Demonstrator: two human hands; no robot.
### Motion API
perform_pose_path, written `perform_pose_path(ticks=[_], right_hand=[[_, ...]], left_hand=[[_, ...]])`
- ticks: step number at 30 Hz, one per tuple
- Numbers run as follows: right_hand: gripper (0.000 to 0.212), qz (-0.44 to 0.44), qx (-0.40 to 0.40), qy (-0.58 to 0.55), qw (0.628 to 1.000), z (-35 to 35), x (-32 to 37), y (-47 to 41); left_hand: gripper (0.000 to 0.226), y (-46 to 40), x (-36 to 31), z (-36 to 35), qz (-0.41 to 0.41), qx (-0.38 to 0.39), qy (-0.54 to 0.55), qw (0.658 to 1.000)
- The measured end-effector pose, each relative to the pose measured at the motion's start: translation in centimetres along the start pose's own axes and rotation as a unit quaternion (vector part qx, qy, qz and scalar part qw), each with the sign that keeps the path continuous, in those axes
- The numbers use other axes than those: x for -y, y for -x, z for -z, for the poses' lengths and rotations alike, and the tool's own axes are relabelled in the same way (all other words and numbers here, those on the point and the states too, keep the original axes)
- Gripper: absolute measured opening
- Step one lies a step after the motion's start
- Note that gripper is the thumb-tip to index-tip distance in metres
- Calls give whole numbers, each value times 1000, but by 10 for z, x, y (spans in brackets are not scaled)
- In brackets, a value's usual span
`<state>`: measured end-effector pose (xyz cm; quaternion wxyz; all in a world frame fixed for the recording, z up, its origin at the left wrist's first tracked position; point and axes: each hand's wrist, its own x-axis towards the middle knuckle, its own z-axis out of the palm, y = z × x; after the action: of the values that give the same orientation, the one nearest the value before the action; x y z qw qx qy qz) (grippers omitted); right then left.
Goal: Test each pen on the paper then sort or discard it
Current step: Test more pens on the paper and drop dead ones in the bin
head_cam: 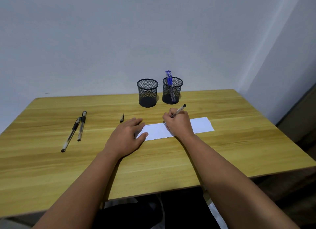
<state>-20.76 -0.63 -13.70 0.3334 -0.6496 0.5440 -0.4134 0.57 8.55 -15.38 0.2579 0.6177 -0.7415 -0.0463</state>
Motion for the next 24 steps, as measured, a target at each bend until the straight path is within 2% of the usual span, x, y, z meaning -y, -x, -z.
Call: perform_pose_path(ticks=[8, 16, 24], right_hand=[[43, 24, -25, -1, 999, 1, -1, 0], [38, 24, -14, 8, 1000, 2, -1, 0], [43, 35, -24, 26, 999, 1, -1, 0]], left_hand=[[56, 0, -1, 1, 2, 3, 2, 1000], [56, 0, 0, 1, 2, 2, 2, 1000], [54, 0, 0, -1, 4, 3, 2, 1000]])
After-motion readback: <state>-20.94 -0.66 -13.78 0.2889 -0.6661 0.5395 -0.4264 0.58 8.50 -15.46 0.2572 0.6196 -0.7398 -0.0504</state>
